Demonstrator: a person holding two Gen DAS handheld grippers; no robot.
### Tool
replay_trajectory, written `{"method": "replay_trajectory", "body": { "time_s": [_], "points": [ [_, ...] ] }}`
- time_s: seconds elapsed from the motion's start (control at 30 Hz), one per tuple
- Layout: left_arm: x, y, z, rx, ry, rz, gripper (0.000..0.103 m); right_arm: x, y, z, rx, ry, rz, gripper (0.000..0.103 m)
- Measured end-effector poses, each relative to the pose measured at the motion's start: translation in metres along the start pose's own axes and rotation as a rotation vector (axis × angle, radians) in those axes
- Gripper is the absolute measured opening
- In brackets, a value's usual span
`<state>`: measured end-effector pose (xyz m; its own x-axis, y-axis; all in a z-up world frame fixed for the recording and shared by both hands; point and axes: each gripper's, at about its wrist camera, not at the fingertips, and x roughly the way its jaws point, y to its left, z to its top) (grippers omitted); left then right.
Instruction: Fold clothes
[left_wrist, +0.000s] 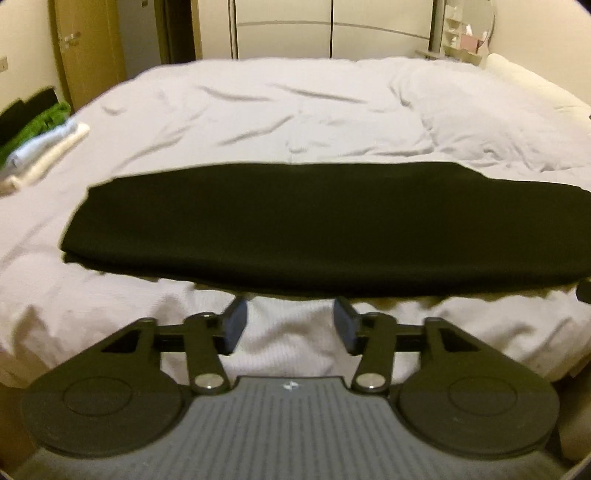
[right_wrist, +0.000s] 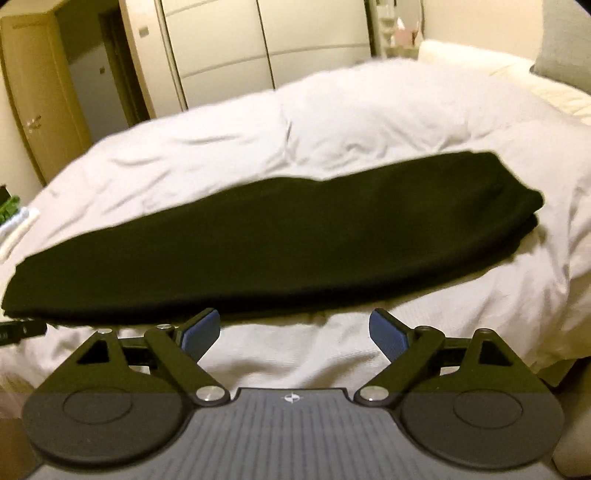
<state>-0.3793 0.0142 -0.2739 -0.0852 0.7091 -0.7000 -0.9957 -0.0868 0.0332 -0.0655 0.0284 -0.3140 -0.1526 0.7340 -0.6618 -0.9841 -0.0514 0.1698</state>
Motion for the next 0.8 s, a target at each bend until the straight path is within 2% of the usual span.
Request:
{"method": "replay_trajectory", "body": {
  "time_s": [0.33, 0.37, 0.4, 0.47, 0.8],
  "points": [
    [-0.056, 0.000, -0.012, -0.016, -0.061, -0.008, 0.060, -0.055, 0.025, -0.010, -0.013, -0.051, 0.005, 0.091],
    [-0.060, 0.000, -0.012, -0.014, -0.069, -0.006, 0.061, -0.061, 0.026, -0.011, -0.013, -0.062, 0.004, 0.095],
    [-0.064, -0.001, -0.012, -0.011, -0.077, -0.004, 0.061, -0.068, 0.027, -0.011, -0.013, -0.077, 0.003, 0.103],
    [-0.069, -0.003, -0.013, -0.006, -0.088, -0.003, 0.062, -0.076, 0.028, -0.009, -0.016, -0.106, 0.001, 0.103],
    [-0.076, -0.010, -0.015, 0.021, -0.098, 0.015, 0.064, -0.081, 0.031, -0.012, -0.023, -0.102, 0.014, 0.103]
  ]
}}
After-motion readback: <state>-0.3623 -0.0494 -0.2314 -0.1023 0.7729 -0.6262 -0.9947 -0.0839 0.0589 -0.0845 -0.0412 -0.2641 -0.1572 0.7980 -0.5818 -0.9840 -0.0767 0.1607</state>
